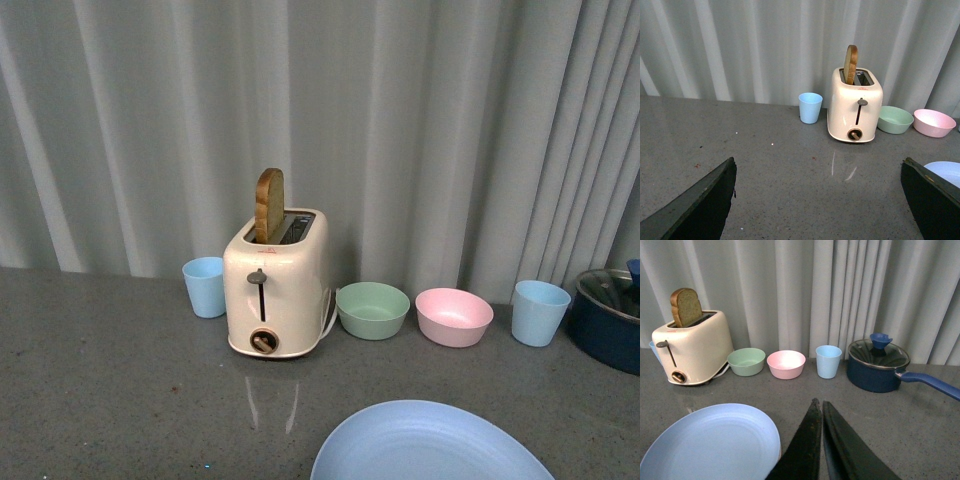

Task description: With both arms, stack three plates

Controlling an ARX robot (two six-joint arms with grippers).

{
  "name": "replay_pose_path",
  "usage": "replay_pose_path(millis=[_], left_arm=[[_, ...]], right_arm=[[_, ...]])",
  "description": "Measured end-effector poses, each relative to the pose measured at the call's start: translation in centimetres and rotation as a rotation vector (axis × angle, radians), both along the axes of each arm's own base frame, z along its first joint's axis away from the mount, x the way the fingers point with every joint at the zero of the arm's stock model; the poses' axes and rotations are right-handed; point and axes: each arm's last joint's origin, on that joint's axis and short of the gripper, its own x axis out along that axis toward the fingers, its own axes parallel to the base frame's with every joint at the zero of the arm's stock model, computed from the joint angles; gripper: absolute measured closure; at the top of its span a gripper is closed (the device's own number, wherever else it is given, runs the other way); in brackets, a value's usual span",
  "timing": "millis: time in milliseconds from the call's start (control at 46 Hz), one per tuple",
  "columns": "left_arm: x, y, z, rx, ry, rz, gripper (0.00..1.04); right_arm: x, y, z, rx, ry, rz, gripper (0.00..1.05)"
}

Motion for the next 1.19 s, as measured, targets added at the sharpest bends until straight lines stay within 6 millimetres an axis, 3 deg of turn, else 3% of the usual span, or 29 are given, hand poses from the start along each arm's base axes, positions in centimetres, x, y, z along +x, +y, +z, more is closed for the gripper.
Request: replay_pose_path(millis=[347, 586, 1194], left_arm=[[0.00, 0.00, 0.00, 0.000, 0.000, 0.000, 0.07], [0.00, 0.00, 0.00, 0.000, 0.000, 0.000, 0.07], [0.00, 0.00, 0.00, 0.000, 0.000, 0.000, 0.07]], right_arm=[[0.00, 0.00, 0.00, 0.000, 0.000, 0.000, 0.39], [0.00, 0.00, 0.00, 0.001, 0.000, 0.000, 0.05], [0.00, 0.00, 0.00, 0.000, 0.000, 0.000, 0.07]])
